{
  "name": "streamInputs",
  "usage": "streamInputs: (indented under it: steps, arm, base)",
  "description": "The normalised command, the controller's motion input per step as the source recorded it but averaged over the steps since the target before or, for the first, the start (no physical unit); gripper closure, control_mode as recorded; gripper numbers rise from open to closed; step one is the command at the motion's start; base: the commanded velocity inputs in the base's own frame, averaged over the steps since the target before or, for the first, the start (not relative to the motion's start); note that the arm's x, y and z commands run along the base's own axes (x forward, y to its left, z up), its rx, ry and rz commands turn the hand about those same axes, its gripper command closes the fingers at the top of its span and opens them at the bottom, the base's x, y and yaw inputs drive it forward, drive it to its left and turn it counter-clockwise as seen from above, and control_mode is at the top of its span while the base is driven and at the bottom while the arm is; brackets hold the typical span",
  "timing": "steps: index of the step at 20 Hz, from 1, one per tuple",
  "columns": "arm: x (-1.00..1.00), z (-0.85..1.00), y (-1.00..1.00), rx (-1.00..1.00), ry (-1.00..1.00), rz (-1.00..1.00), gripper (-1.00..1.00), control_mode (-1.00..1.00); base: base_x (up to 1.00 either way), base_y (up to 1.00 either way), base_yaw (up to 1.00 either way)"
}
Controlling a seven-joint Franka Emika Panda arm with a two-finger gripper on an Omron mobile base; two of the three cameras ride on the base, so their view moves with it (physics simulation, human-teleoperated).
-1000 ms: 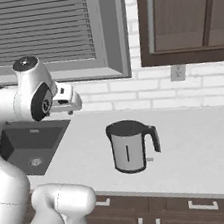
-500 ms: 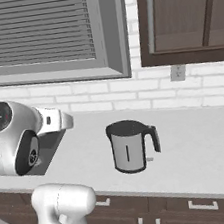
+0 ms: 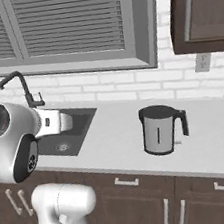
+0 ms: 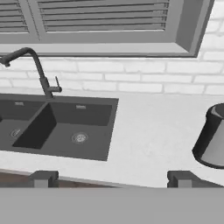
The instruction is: Navigate to the toaster.
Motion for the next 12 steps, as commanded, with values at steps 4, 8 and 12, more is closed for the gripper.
streamInputs:
  steps: [4, 8, 12]
  arm:
    - [0.00, 0.00, 0.00, 0.00, 0.00, 0.00, -1.00, 1.00]
    - [0.00, 0.00, 0.00, 0.00, 0.00, 0.00, -1.00, 1.00]
    - [0.00, 0.00, 0.00, 0.00, 0.00, 0.00, -1.00, 1.00]
  base:
    - [-0.18, 1.00, 0.43]
    - [-0.13, 1.00, 0.47]
    - [-0.13, 1.00, 0.48]
